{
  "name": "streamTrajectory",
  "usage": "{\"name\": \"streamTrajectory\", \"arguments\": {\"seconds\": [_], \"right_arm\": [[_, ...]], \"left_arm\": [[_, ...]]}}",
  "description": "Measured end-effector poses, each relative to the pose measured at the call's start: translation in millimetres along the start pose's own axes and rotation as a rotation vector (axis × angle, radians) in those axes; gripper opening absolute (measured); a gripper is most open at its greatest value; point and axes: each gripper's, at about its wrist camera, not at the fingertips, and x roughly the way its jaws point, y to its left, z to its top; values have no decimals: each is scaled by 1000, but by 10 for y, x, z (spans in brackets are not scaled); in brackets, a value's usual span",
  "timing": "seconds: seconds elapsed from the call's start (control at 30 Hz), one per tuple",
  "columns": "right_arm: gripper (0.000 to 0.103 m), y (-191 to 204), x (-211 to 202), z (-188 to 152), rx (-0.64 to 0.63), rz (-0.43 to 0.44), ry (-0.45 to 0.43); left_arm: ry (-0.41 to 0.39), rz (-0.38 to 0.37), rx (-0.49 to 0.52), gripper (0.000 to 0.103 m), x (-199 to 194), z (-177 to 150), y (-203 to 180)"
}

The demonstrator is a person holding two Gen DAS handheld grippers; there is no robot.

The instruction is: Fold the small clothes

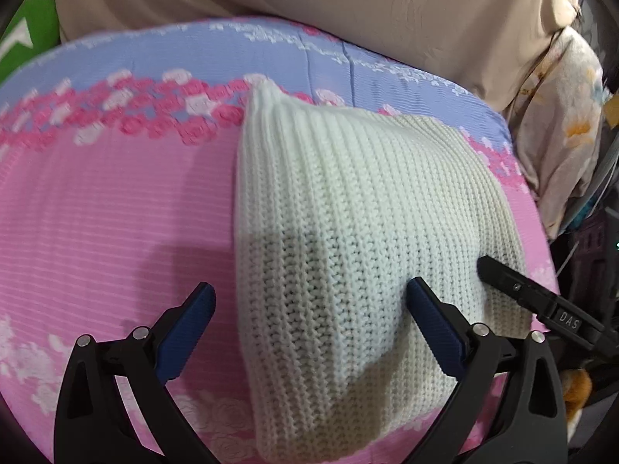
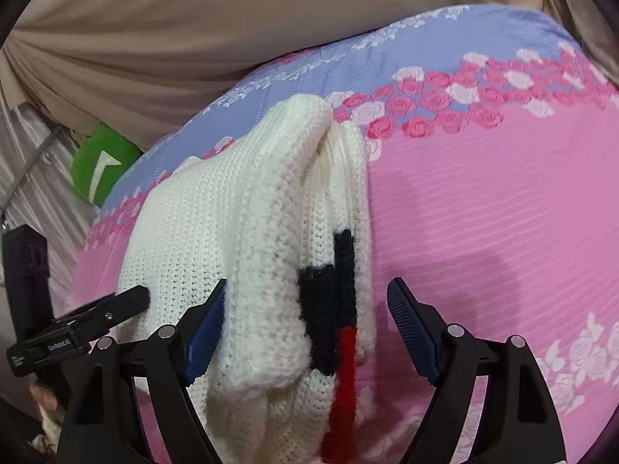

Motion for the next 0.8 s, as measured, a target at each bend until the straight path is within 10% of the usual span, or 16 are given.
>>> {"name": "streamTrajectory", "arguments": {"seconds": [0.23,0.4,0.8], "right_arm": [[81,-54,175,31,44,131,17],[50,81,76,52,-2,140,-25],[42,1092,-997,351,-228,139,-381]], "left_arm": [[48,-155,-40,93,214,93,43],[-2,-117,61,59,58,130,-145],[-328,-221,295,49,-1173,512,-529]]}}
